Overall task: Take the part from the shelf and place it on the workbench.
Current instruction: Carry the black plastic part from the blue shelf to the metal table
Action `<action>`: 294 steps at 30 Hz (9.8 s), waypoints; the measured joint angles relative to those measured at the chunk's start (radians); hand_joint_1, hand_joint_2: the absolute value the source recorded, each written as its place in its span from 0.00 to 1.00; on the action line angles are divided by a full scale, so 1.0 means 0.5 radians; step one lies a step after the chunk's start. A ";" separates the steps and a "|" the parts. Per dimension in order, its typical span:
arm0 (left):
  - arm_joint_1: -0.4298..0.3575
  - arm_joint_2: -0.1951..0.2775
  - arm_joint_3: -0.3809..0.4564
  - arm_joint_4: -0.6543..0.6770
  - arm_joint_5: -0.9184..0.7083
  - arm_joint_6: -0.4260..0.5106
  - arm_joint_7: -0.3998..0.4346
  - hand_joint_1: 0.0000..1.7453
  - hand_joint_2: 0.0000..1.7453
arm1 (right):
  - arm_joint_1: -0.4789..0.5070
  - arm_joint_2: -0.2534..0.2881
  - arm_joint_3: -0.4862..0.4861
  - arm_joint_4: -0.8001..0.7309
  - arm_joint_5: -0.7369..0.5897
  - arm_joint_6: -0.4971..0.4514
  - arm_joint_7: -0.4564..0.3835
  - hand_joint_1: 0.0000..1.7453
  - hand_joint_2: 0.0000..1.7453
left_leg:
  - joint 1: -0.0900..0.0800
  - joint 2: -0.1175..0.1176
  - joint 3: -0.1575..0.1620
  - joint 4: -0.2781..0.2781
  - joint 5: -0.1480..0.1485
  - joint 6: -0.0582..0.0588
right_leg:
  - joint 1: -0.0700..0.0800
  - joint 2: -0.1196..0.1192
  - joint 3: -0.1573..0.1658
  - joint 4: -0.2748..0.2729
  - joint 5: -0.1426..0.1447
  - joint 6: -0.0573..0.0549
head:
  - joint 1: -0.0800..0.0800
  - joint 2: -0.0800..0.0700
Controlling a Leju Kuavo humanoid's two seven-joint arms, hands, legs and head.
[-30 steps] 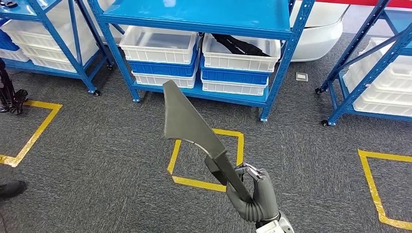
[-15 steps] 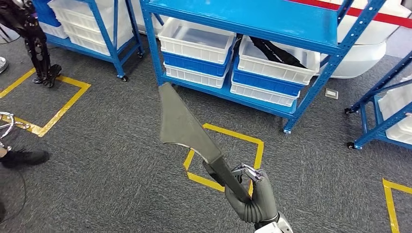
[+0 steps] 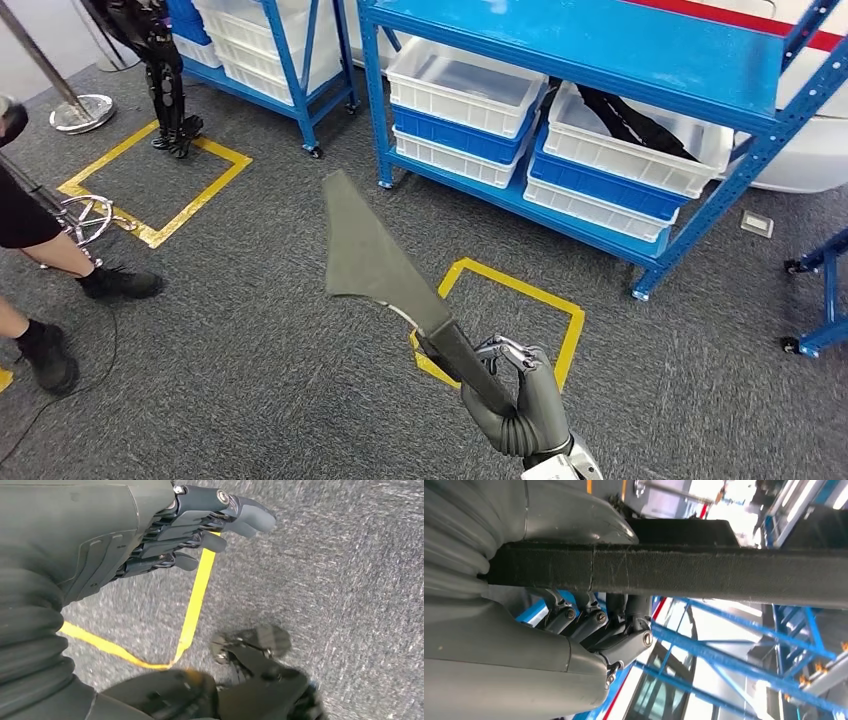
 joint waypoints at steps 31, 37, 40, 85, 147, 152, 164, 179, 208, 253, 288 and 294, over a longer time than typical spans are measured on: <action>0.057 0.019 -0.050 0.006 -0.212 -0.178 0.130 0.00 1.00 | 0.089 0.032 0.151 0.061 0.188 -0.187 0.179 1.00 1.00 | 0.016 0.023 -0.049 0.063 -0.018 -0.018 | -0.003 -0.013 0.017 0.002 -0.018 -0.003 | -0.005 0.000; 0.053 0.000 -0.096 0.006 -0.246 -0.163 0.081 0.00 1.00 | 0.104 -0.032 0.191 0.058 0.173 -0.225 0.226 1.00 1.00 | 0.038 0.161 0.128 -0.193 0.117 -0.037 | 0.009 -0.166 0.031 0.010 -0.044 0.021 | -0.006 0.000; 0.036 -0.001 -0.097 0.003 -0.208 -0.127 -0.047 0.00 1.00 | 0.055 -0.060 0.207 0.058 0.119 -0.204 0.209 1.00 1.00 | 0.009 0.173 0.181 -0.310 0.140 0.002 | 0.021 -0.225 0.042 0.013 -0.058 0.054 | 0.003 0.000; -0.002 0.087 0.251 -0.015 -0.035 0.020 -0.049 0.00 1.00 | 0.099 -0.006 -0.070 0.013 -0.169 -0.085 -0.151 1.00 1.00 | 0.024 -0.204 0.138 -0.328 0.207 0.028 | -0.015 0.174 -0.022 0.051 -0.059 0.098 | 0.020 0.000; 0.001 0.090 0.246 -0.030 -0.204 0.002 -0.030 0.00 1.00 | 0.070 0.110 -0.159 0.114 -0.106 -0.065 -0.124 1.00 1.00 | 0.007 -0.233 0.119 -0.359 0.234 0.016 | -0.020 0.138 0.000 0.025 -0.059 0.069 | 0.020 0.000; 0.007 0.096 0.246 -0.030 -0.216 0.002 -0.029 0.00 1.00 | 0.072 0.113 -0.161 0.107 -0.101 -0.070 -0.124 1.00 1.00 | 0.012 0.002 -0.041 -0.016 0.040 -0.031 | -0.025 0.007 0.023 0.011 -0.045 0.012 | -0.010 0.000; -0.007 0.092 0.246 -0.030 -0.227 -0.010 -0.049 0.00 1.00 | 0.054 0.096 -0.161 0.010 -0.029 -0.092 -0.135 1.00 1.00 | 0.006 0.116 0.148 -0.320 0.164 0.036 | 0.010 -0.192 0.070 0.033 -0.130 0.079 | -0.015 0.000; -0.009 0.085 0.247 -0.031 -0.224 -0.097 -0.119 0.00 1.00 | 0.045 0.073 -0.171 -0.047 -0.025 -0.101 -0.062 1.00 1.00 | -0.008 -0.029 0.142 -0.327 0.179 0.085 | 0.010 0.040 -0.039 0.033 -0.034 0.057 | -0.009 0.000; -0.007 0.094 0.260 -0.030 -0.255 -0.186 -0.128 0.00 1.00 | 0.040 0.078 -0.182 -0.051 -0.023 -0.099 -0.044 1.00 1.00 | -0.011 -0.020 0.180 -0.405 0.208 0.090 | -0.003 0.039 -0.033 0.020 -0.032 0.071 | -0.009 0.000; -0.010 0.069 0.282 -0.030 -0.280 -0.238 -0.080 0.00 1.00 | 0.038 0.067 -0.180 -0.057 0.001 -0.069 -0.024 1.00 1.00 | -0.009 0.003 0.250 -0.344 0.066 0.028 | -0.010 0.028 -0.112 0.027 0.042 0.058 | 0.006 0.000; -0.012 0.081 0.340 -0.031 -0.293 -0.273 -0.085 0.00 1.00 | -0.038 0.097 -0.159 -0.068 0.061 -0.029 -0.056 1.00 1.00 | 0.019 0.034 0.059 0.115 -0.162 -0.013 | -0.024 0.022 -0.101 0.019 0.053 0.007 | -0.019 0.000; -0.011 0.083 0.355 -0.030 -0.295 -0.282 -0.092 0.00 1.00 | -0.036 0.110 -0.160 -0.065 0.049 -0.018 -0.040 1.00 1.00 | 0.061 0.047 0.179 -0.227 0.090 -0.050 | -0.031 0.037 -0.055 0.031 0.007 0.053 | -0.023 0.000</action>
